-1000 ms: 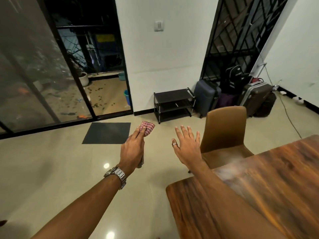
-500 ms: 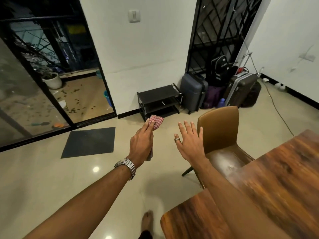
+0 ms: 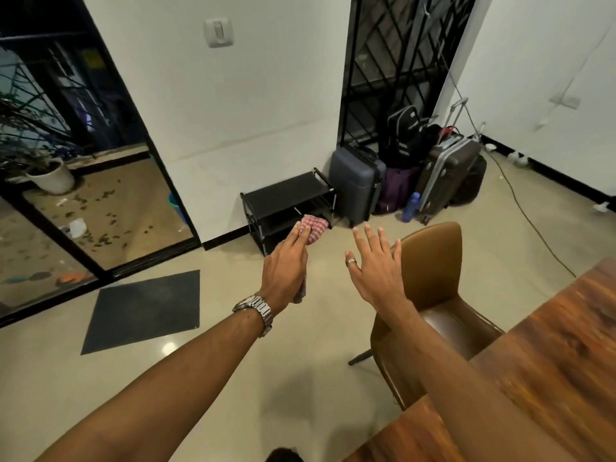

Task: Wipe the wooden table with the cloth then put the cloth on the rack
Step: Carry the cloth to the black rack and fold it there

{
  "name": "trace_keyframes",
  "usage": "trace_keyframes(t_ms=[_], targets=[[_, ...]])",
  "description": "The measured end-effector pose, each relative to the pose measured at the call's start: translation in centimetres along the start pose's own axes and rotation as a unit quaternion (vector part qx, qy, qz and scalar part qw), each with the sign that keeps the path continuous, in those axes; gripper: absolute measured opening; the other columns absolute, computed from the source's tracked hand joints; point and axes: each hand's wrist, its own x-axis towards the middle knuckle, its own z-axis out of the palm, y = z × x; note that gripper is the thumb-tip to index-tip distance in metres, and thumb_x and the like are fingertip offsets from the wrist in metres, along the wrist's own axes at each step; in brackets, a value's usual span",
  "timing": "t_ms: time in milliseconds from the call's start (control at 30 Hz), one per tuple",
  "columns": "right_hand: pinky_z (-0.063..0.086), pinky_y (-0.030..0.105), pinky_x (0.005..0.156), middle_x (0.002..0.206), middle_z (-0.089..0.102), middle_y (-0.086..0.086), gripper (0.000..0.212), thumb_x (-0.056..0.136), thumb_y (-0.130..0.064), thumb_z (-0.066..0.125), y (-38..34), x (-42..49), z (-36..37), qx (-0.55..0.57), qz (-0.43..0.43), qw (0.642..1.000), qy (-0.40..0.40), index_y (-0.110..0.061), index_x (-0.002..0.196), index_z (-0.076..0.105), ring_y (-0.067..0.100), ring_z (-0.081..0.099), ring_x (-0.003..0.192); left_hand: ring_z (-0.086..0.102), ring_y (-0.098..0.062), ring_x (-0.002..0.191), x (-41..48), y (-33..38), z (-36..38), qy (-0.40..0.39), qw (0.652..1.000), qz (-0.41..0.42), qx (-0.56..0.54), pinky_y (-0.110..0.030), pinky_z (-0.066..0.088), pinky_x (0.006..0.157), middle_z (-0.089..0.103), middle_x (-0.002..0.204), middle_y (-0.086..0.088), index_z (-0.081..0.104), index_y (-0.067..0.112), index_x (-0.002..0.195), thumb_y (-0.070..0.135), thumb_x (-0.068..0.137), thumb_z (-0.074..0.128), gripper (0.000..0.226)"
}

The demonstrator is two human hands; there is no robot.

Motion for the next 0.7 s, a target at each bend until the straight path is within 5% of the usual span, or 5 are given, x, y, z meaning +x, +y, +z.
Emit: trace_keyframes(t_ms=[267, 700], targets=[[0.001, 0.056, 0.121, 0.164, 0.017, 0.004, 0.060, 0.101, -0.053, 0.025, 1.8, 5.3, 1.9, 0.001, 0.022, 1.000, -0.014, -0.026, 0.155, 0.020, 0.028, 0.006, 0.153, 0.062, -0.026, 0.108, 5.1, -0.8, 3.1, -0.017, 1.000, 0.010, 0.003, -0.038, 0.053, 0.077, 0.032, 0.163, 0.001, 0.033, 0.023, 0.156, 0.023, 0.107, 0.035, 0.050], [-0.002, 0.053, 0.122, 0.165, 0.014, 0.002, 0.060, 0.102, -0.050, 0.028, 5.3, 22.8, 4.0, 0.022, 0.006, 0.999, -0.027, -0.027, 0.156, 0.016, 0.024, 0.003, 0.153, 0.056, -0.023, 0.122, 20.9, -1.6, 8.4, -0.035, 0.999, -0.008, 0.002, -0.040, 0.051, 0.089, 0.026, 0.165, 0.004, 0.025, 0.025, 0.159, 0.027, 0.109, 0.031, 0.051]])
